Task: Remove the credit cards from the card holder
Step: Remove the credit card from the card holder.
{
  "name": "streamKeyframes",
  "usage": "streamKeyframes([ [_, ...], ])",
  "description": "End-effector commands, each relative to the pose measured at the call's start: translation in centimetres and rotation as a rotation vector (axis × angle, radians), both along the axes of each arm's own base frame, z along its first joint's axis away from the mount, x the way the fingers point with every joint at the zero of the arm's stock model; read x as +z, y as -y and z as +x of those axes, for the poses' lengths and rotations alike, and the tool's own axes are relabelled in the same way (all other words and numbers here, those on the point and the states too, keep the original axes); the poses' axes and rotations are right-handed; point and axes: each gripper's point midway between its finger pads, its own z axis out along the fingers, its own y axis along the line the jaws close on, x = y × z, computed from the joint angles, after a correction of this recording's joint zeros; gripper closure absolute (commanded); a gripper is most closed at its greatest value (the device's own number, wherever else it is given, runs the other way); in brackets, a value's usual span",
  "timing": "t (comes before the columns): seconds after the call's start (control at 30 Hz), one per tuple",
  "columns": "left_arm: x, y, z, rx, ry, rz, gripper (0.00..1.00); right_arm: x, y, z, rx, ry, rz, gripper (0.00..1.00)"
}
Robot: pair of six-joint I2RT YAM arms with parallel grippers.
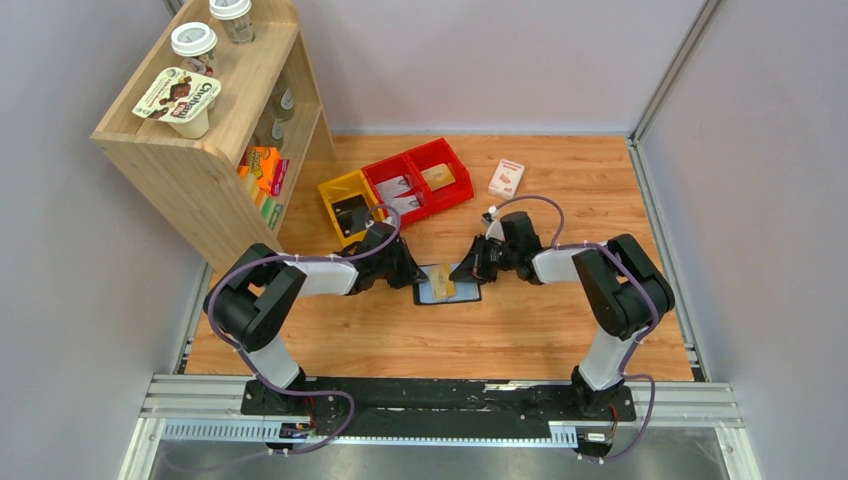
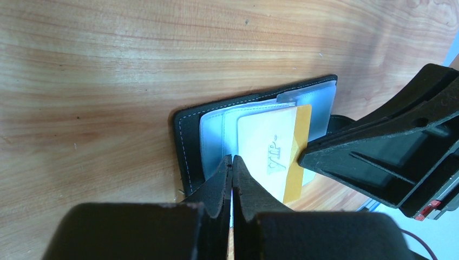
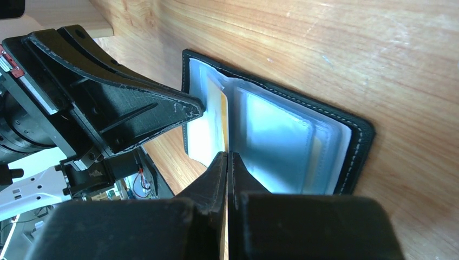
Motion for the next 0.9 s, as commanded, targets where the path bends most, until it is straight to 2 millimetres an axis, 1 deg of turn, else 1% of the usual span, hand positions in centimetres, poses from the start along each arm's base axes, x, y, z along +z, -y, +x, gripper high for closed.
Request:
streamKeyframes([
  [0.0, -4.1, -2.8, -2.4, 0.019, -0.119, 0.165, 1.0, -0.2, 0.7, 0.4, -0.038, 0.001, -0.018, 1.0],
  [0.03, -4.1, -2.7, -2.4, 0.015, -0.12, 0.16, 1.0, -0.2, 0.7, 0.4, -0.033, 0.002, -0.013, 1.0],
  [0.07, -4.0, -2.7, -2.3, 0.012, -0.118, 0.161, 1.0, -0.1, 0.5, 0.4, -0.022, 0.002, -0.004, 0.97],
  [0.1, -4.1, -2.6, -2.4, 0.011, -0.119, 0.159, 1.0, 0.0, 0.3, 0.5, -0.015, 0.005, 0.007, 0.91],
  [0.17, -4.0, -2.5, -2.4, 0.008, -0.116, 0.157, 1.0, 0.1, 0.1, 0.5, -0.004, 0.007, 0.019, 0.83],
  [0.23, -4.0, -2.4, -2.4, 0.004, -0.116, 0.157, 1.0, 0.0, 0.0, 0.5, 0.002, 0.007, 0.021, 0.78],
  [0.37, -3.9, -2.3, -2.4, -0.002, -0.112, 0.153, 1.0, -0.1, -0.4, 0.7, 0.017, 0.008, 0.019, 0.76],
  [0.47, -3.8, -2.2, -2.3, -0.004, -0.109, 0.15, 1.0, -0.4, -0.8, 0.7, 0.032, 0.004, 0.02, 0.76],
  [0.5, -3.9, -2.2, -2.4, -0.004, -0.112, 0.152, 1.0, -0.5, -0.8, 0.6, 0.035, 0.004, 0.02, 0.79],
  [0.63, -3.8, -2.4, -2.5, 0.003, -0.112, 0.157, 1.0, -0.5, -0.7, 0.6, 0.046, 0.007, 0.016, 0.97],
  [0.67, -3.9, -2.5, -2.5, 0.008, -0.114, 0.16, 1.0, -0.3, -0.6, 0.7, 0.043, 0.012, 0.013, 1.0],
  [0.73, -3.9, -2.7, -2.6, 0.015, -0.115, 0.163, 1.0, -0.3, 0.2, 0.9, 0.019, 0.013, 0.003, 1.0],
  [0.87, -3.7, -2.6, -2.5, 0.012, -0.105, 0.157, 1.0, 0.0, 2.5, 1.0, -0.047, 0.004, -0.007, 1.0],
])
